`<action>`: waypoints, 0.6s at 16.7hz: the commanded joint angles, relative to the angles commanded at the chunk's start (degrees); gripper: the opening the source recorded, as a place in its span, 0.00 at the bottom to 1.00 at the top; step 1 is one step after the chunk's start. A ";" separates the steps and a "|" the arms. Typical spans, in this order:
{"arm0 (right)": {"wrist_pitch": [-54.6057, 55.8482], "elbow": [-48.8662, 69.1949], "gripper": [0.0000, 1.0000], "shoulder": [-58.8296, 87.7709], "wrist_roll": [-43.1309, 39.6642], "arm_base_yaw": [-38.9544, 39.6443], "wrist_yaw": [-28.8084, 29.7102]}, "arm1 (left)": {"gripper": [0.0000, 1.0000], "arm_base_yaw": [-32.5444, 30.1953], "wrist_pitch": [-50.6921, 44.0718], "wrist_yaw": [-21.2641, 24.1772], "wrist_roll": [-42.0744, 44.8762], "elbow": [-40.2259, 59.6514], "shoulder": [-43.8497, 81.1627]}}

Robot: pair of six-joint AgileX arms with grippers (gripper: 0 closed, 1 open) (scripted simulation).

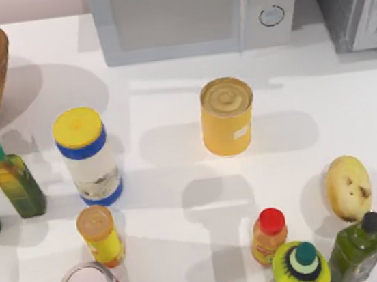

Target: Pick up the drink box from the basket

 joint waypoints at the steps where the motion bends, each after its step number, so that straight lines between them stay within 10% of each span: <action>1: 0.00 0.00 1.00 0.00 0.00 0.00 0.00 | 0.00 -0.82 -1.70 -0.92 -0.03 -3.82 -5.63; 10: 0.00 0.00 1.00 0.00 0.00 0.00 0.00 | 0.00 -5.63 -11.56 -6.27 -0.04 -25.96 -33.55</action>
